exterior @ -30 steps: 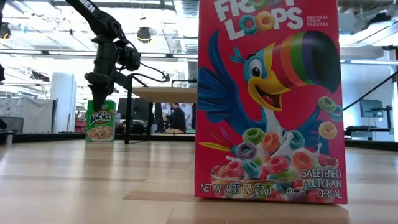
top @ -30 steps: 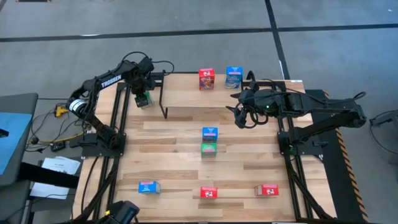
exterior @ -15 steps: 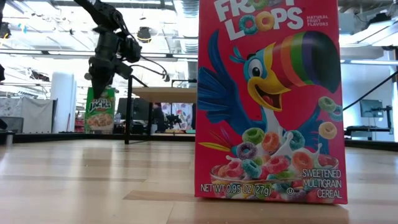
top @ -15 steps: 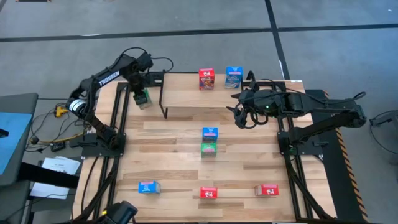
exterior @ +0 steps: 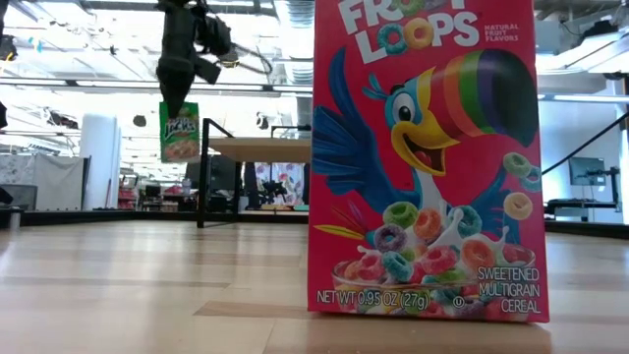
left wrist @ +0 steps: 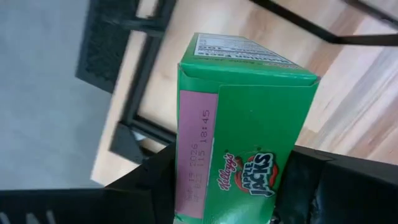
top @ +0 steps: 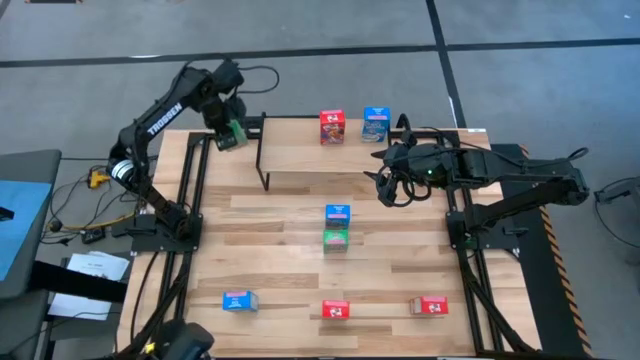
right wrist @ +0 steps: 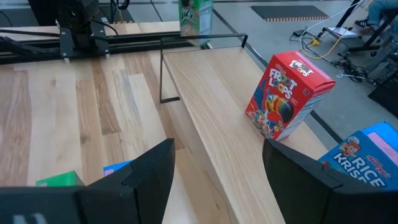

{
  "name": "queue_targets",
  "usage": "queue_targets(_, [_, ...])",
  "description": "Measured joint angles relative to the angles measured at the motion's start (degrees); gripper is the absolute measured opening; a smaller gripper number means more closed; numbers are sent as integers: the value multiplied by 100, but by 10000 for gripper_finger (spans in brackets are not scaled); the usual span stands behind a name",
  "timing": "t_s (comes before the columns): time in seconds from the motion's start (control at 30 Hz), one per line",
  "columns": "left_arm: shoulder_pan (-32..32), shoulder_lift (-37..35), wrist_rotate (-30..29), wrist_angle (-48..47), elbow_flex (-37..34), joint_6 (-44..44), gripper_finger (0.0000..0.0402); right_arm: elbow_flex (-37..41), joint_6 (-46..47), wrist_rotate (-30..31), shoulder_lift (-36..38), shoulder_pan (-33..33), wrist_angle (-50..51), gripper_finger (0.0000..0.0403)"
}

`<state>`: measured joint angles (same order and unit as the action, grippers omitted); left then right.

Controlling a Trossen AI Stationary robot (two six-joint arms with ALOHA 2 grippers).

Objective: Stack cereal on shelf
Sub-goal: Put the top left green cereal box on the shelf

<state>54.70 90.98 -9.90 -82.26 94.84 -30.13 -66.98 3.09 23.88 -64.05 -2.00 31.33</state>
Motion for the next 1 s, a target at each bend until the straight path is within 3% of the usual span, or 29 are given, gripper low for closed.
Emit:
queue_targets(0.53, [-403, -2, -23, 2, 1996, -74, 184, 0, -2, -2, 0, 0, 0, 268])
queue_targets(1.0, [-1156, 95, -53, 280, 2248, -61, 184, 0, -4, -2, 0, 0, 0, 268])
